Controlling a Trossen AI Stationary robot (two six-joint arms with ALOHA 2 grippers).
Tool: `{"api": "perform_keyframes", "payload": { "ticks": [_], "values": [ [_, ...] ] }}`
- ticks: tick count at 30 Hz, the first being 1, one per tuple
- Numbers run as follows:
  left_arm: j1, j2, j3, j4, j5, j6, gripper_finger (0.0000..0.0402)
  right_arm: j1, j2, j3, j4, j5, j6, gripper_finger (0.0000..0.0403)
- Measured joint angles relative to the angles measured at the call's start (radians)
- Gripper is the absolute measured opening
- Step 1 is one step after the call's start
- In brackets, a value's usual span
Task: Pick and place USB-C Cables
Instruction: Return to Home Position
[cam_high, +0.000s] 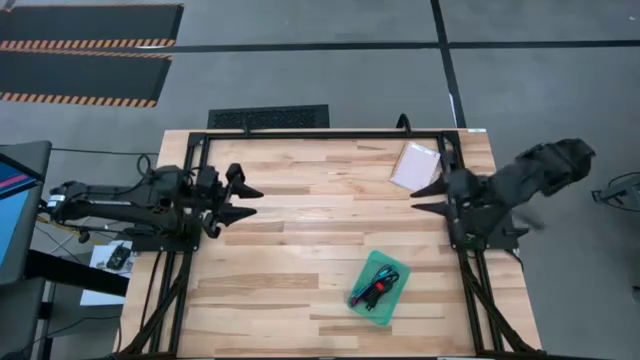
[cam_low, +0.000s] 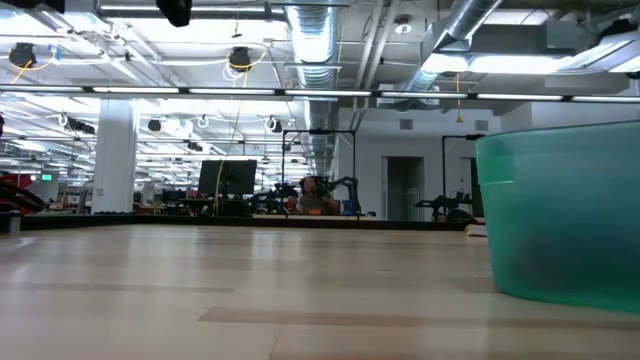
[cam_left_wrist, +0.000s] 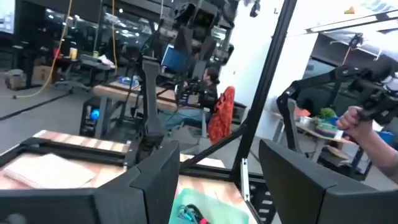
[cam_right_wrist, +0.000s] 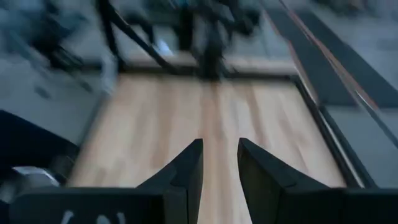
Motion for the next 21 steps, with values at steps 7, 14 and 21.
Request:
{"api": "perform_keyframes", "payload": {
  "ticks": [7, 14, 21],
  "values": [
    [0.000, -0.045, -0.011, -0.111, 0.035, 0.009, 0.0208, -0.083, -0.282, -0.358, 0.449, -0.257, -0.086, 0.0123],
    [-0.021, -0.030, -0.024, -0.091, 0.008, 0.028, 0.0208, -0.114, -0.533, -0.767, 0.773, -0.264, -0.059, 0.0123],
    [-0.035, -0.028, -0.238, 0.179, -0.045, -0.012, 0.0208, -0.119, -0.721, -1.036, 0.934, -0.292, -0.002, 0.0123]
  ]
}}
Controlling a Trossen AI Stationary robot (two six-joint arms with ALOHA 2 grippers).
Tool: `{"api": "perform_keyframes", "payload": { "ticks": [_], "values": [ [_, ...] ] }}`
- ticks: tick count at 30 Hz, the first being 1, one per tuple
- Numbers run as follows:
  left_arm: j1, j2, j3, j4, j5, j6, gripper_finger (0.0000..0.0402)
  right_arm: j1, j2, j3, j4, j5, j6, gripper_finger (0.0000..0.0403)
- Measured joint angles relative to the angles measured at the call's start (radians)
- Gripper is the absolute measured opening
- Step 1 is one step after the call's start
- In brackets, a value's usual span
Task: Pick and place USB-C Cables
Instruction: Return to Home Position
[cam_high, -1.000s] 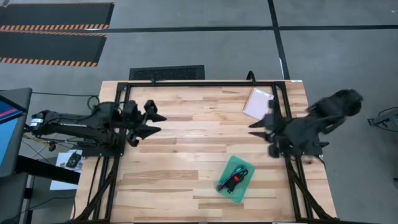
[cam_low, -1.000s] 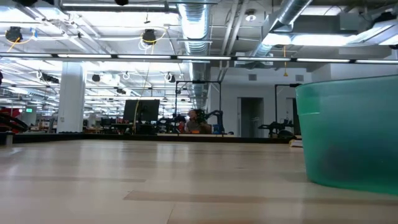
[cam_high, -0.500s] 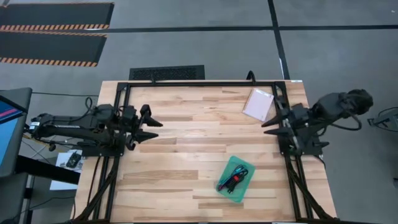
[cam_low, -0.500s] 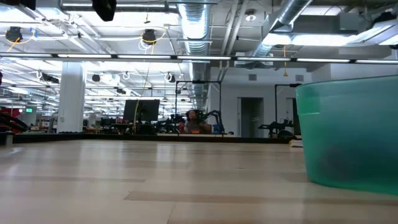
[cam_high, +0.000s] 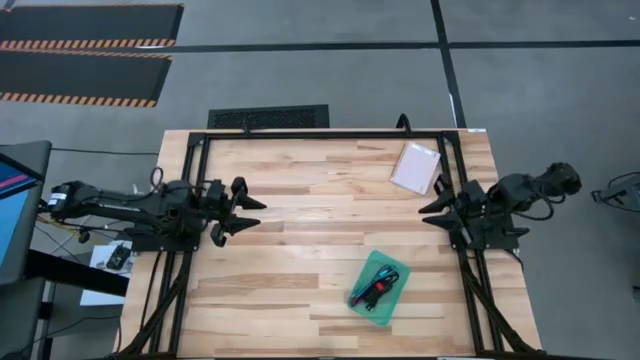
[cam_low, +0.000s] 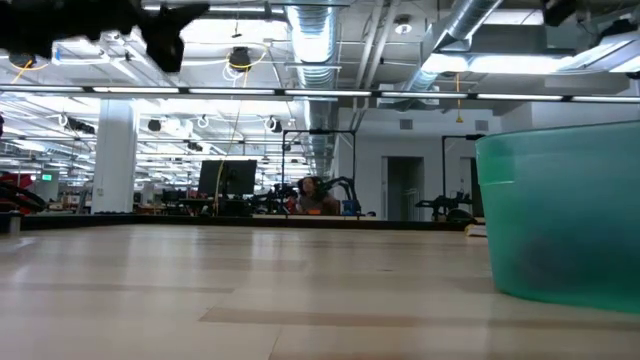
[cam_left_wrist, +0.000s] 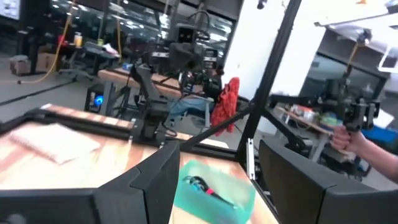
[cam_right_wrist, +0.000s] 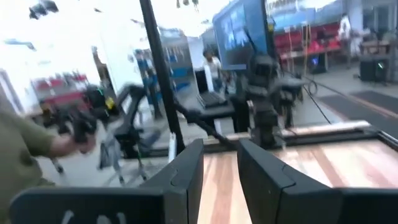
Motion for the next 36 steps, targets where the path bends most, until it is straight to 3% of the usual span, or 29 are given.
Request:
{"api": "perform_keyframes", "payload": {
  "ticks": [6, 12, 18, 21, 23, 36],
  "values": [
    [0.008, -0.002, -0.193, 0.239, -0.014, -0.056, 0.0208, 0.000, -0.178, -0.122, 0.053, 0.000, -0.008, 0.0123],
    [0.052, -0.034, -0.275, 0.277, -0.007, -0.097, 0.0208, 0.001, -0.299, -0.196, 0.073, -0.006, -0.031, 0.0123],
    [0.094, -0.088, -0.276, 0.254, 0.154, -0.129, 0.0208, -0.001, -0.301, -0.292, 0.120, -0.020, -0.039, 0.0123],
    [0.106, -0.109, -0.276, 0.227, 0.266, -0.165, 0.0208, -0.001, -0.300, -0.380, 0.249, -0.021, -0.055, 0.0123],
    [0.100, -0.118, -0.276, 0.191, 0.275, -0.169, 0.0208, -0.002, -0.300, -0.455, 0.346, -0.021, -0.056, 0.0123],
    [-0.024, -0.116, -0.277, -0.028, -0.137, 0.020, 0.0208, -0.007, -0.290, -0.488, 0.331, -0.021, -0.035, 0.0123]
  ]
}}
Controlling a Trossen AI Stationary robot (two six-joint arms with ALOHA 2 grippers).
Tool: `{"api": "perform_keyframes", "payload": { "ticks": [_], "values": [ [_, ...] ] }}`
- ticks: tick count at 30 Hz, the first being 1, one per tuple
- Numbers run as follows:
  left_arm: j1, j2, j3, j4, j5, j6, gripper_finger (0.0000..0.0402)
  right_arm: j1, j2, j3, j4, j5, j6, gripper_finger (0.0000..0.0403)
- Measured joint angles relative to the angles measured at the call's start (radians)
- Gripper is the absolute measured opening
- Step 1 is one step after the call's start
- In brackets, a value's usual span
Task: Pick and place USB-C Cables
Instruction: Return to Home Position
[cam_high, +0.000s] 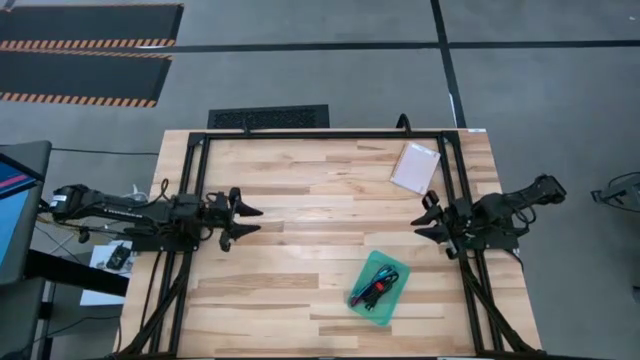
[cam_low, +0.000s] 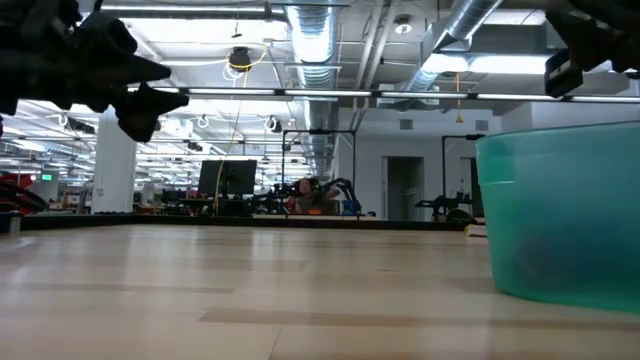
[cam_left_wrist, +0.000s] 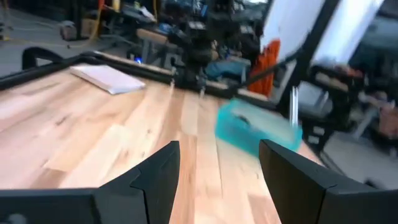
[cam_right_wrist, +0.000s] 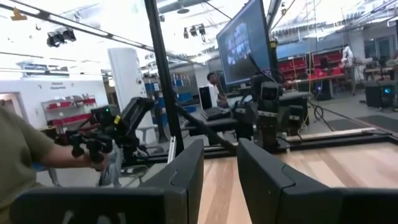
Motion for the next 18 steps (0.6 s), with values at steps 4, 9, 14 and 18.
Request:
{"api": "perform_keyframes", "payload": {
  "ticks": [4, 9, 14, 18],
  "values": [
    [-0.031, -0.003, -0.001, -0.051, 0.063, 0.044, 0.0208, 0.000, -0.001, 0.000, -0.022, 0.000, 0.001, 0.0123],
    [-0.054, -0.003, -0.001, -0.072, 0.156, 0.117, 0.0208, 0.000, -0.001, -0.001, -0.055, 0.000, 0.004, 0.0123],
    [-0.016, -0.028, -0.002, -0.070, 0.157, 0.146, 0.0208, 0.000, -0.001, -0.001, -0.060, 0.000, 0.000, 0.0123],
    [0.028, -0.100, -0.002, -0.076, 0.129, 0.108, 0.0208, 0.000, -0.001, -0.002, -0.059, 0.000, -0.002, 0.0123]
  ]
}}
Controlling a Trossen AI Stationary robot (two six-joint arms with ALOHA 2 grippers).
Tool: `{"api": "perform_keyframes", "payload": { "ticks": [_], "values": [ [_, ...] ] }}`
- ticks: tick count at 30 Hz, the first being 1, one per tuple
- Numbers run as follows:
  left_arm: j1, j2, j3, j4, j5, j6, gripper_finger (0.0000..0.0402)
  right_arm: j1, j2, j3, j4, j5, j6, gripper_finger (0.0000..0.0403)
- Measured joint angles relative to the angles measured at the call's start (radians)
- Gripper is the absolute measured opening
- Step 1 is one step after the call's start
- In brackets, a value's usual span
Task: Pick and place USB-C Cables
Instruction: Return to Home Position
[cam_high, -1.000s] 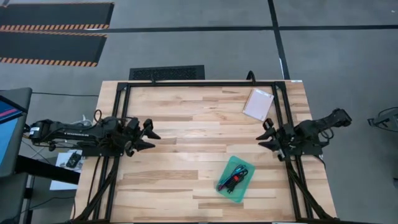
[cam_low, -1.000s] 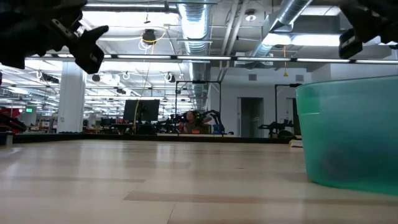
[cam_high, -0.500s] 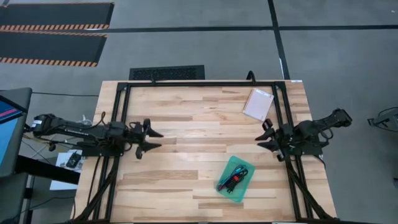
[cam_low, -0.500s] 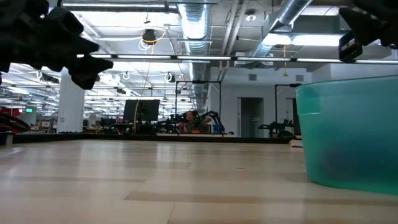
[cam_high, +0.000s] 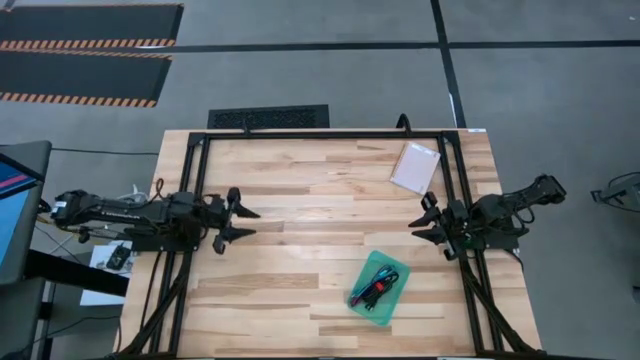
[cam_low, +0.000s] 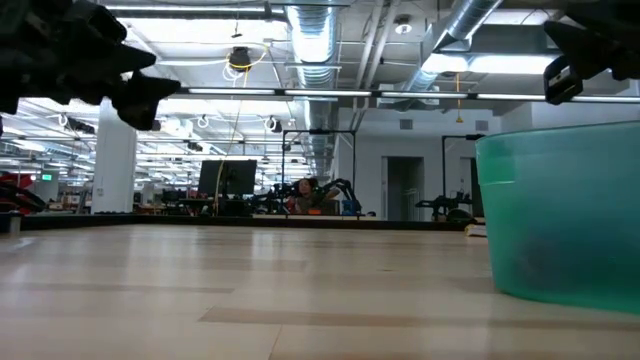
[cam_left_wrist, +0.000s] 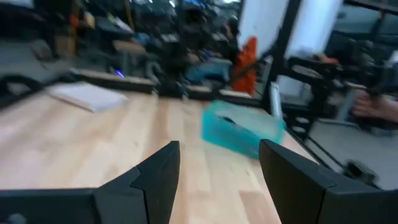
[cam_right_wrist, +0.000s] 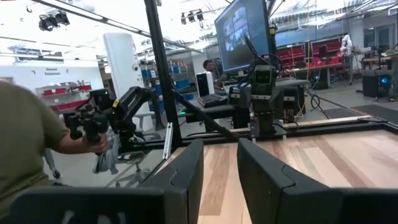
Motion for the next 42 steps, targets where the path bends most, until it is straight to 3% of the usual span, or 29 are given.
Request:
{"api": "perform_keyframes", "payload": {
  "ticks": [6, 9, 12, 22, 27, 33, 38, 42],
  "values": [
    [0.042, -0.199, 0.000, -0.171, -0.107, 0.053, 0.0208, 0.000, 0.000, 0.000, 0.000, 0.000, -0.055, 0.0123],
    [0.056, -0.329, 0.001, -0.351, -0.086, 0.026, 0.0208, 0.000, 0.000, 0.000, -0.002, 0.000, -0.099, 0.0123],
    [0.050, -0.396, 0.003, -0.327, -0.032, 0.046, 0.0208, 0.000, 0.000, -0.001, -0.024, 0.000, -0.152, 0.0123],
    [0.050, -0.334, 0.003, -0.329, 0.006, 0.091, 0.0208, -0.033, -0.006, -0.001, -0.165, -0.008, -0.179, 0.0123],
    [0.050, -0.335, 0.003, -0.323, 0.028, 0.130, 0.0208, -0.143, 0.000, -0.001, -0.196, -0.128, -0.279, 0.0123],
    [0.050, -0.335, 0.003, -0.318, 0.060, 0.153, 0.0208, -0.320, 0.055, -0.001, -0.204, -0.184, -0.218, 0.0123],
    [0.050, -0.335, 0.003, -0.311, 0.012, 0.154, 0.0208, -0.412, 0.061, -0.002, -0.180, -0.358, -0.193, 0.0123],
    [0.050, -0.335, 0.004, -0.311, -0.028, 0.134, 0.0208, -0.441, 0.061, -0.002, -0.188, -0.293, -0.143, 0.0123]
  ]
}}
